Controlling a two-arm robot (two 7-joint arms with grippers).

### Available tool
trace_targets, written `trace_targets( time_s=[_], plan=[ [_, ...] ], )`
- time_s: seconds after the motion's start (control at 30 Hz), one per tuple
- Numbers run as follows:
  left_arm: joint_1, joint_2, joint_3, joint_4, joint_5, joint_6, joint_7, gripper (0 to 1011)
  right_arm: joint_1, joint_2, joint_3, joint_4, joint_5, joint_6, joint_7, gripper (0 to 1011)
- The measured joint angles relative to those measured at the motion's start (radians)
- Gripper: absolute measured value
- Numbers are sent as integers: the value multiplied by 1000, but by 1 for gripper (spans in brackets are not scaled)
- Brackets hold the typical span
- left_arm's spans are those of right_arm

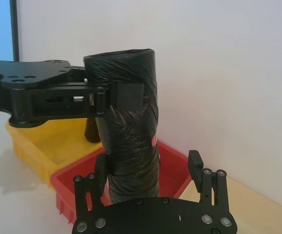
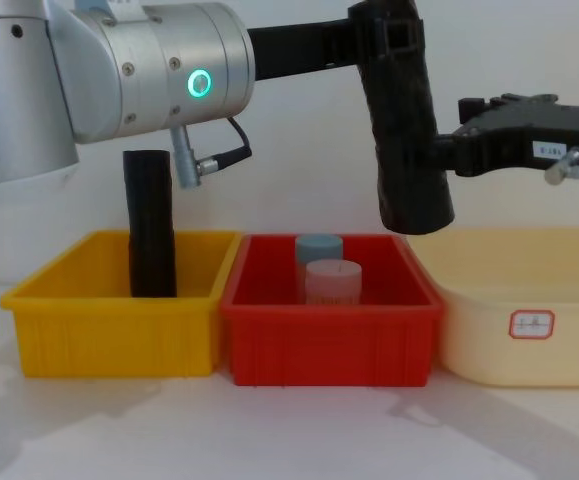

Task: Pick up the garbage bag with the one hand and transfer it to the other hand.

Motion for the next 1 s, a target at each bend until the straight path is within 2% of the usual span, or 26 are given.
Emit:
trace_targets(
  time_s=[1.0],
  plan=[
    [-3, -5, 31, -12, -22, 21, 39, 381, 12, -44, -6, 38, -4, -30, 47, 1001]
  ],
)
